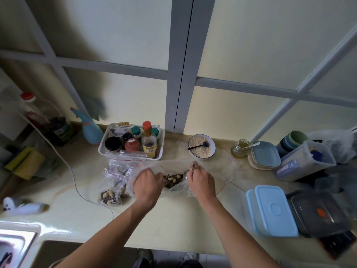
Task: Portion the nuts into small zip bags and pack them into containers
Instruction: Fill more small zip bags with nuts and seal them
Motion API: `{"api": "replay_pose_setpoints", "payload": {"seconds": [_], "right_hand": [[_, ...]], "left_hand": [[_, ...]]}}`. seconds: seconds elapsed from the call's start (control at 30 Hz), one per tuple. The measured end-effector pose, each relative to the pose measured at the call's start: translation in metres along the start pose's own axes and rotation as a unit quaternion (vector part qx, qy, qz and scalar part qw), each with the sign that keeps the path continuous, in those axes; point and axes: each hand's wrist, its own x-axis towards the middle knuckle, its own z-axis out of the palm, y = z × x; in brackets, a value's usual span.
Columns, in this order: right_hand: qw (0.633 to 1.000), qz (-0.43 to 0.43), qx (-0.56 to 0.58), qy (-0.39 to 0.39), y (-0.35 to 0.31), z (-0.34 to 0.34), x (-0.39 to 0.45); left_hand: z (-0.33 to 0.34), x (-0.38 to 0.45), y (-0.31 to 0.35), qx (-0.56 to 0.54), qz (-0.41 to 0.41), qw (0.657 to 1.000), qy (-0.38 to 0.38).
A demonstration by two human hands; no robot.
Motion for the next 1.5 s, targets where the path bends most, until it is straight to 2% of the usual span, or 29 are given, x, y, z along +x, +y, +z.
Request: {"api": "replay_pose_setpoints", "payload": {"seconds": [0.07,0.17,0.3,0.4,0.47,0.57,0.67,0.77,0.93,1.1,1.17,1.23,1.37,1.43,1.47,1.5], "right_hand": [[1.000,0.019,0.011,-0.004,-0.001,0.006,-0.002],[0.999,0.031,0.037,-0.001,-0.003,0.012,-0.004],[0.994,0.025,0.100,0.042,-0.004,0.015,-0.004],[0.984,0.071,0.164,0.011,-0.004,0.016,-0.006],[0.973,0.113,0.200,-0.017,0.000,0.017,-0.009],[0.957,0.156,0.235,-0.061,0.008,0.021,-0.014],[0.916,0.238,0.304,-0.105,0.013,0.023,-0.019],[0.885,0.279,0.351,-0.128,0.019,0.031,-0.024],[0.856,0.314,0.389,-0.136,0.014,0.024,-0.024],[0.883,0.299,0.334,-0.137,0.006,0.010,-0.012],[0.899,0.289,0.306,-0.118,0.004,0.009,-0.007],[0.914,0.278,0.280,-0.090,0.003,0.012,-0.003],[0.949,0.224,0.219,-0.041,-0.002,0.009,0.001],[0.952,0.215,0.214,-0.047,-0.004,0.011,0.003],[0.949,0.218,0.222,-0.056,-0.004,0.012,0.004],[0.944,0.228,0.233,-0.060,-0.005,0.012,0.005]], "left_hand": [[-0.002,0.001,0.003,0.021,0.038,0.999,0.033],[-0.002,0.000,0.012,0.007,0.098,0.994,0.039],[-0.007,-0.015,0.032,-0.018,0.177,0.982,0.060],[-0.012,-0.036,0.050,-0.005,0.280,0.952,0.126],[-0.003,-0.046,0.056,0.038,0.325,0.938,0.117],[0.017,-0.048,0.054,0.031,0.293,0.954,0.052],[0.021,-0.053,0.057,0.043,0.283,0.958,0.018],[0.019,-0.059,0.060,0.007,0.259,0.966,-0.020],[0.014,-0.064,0.061,-0.008,0.256,0.966,-0.018],[0.006,-0.055,0.060,0.001,0.203,0.979,-0.020],[0.004,-0.043,0.054,0.060,0.180,0.982,-0.024],[0.002,-0.033,0.043,0.069,0.144,0.986,-0.053],[-0.003,-0.020,0.029,-0.033,0.046,0.991,-0.125],[0.000,-0.017,0.013,-0.072,0.006,0.976,-0.205],[0.004,-0.014,0.004,-0.070,0.010,0.968,-0.240],[0.008,-0.010,-0.003,-0.068,0.007,0.965,-0.253]]}}
